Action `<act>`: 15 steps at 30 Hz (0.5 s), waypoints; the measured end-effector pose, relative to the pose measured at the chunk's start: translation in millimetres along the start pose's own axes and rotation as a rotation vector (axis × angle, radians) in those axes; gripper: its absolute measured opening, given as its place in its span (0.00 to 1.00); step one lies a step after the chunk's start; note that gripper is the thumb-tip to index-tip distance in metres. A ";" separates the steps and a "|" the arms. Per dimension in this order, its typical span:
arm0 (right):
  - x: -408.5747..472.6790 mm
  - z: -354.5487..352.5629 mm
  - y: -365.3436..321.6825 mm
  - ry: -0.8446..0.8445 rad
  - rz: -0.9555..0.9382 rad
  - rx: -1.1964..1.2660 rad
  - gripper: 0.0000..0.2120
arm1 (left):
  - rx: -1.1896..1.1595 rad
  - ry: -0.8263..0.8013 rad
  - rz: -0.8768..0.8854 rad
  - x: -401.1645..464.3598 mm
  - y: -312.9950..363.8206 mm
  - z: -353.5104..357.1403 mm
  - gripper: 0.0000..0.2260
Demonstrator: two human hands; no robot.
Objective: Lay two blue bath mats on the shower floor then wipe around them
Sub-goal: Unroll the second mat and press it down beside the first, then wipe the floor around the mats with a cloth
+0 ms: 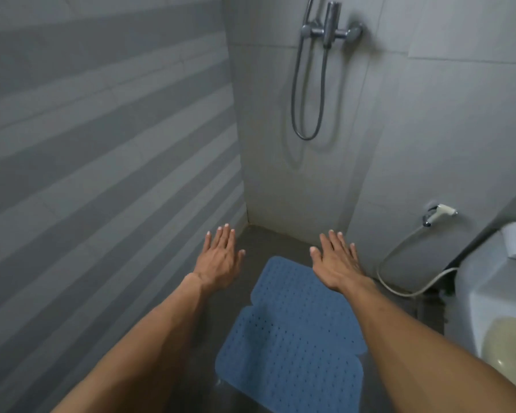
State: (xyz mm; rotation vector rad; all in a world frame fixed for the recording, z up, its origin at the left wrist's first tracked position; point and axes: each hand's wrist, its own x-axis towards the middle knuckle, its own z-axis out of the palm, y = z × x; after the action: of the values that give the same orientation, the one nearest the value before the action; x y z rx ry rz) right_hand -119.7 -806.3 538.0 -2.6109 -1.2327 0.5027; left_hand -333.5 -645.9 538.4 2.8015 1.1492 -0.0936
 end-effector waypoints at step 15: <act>19.4 -35.5 -216.8 -0.001 -0.513 0.027 0.29 | 0.036 0.284 -0.355 -92.8 -124.4 -132.0 0.29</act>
State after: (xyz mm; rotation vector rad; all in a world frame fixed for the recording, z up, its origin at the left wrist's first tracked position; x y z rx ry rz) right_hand -247.3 -656.7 637.8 -2.1445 -1.7951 0.4128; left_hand -485.0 -605.9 668.6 2.6682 1.7158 0.2644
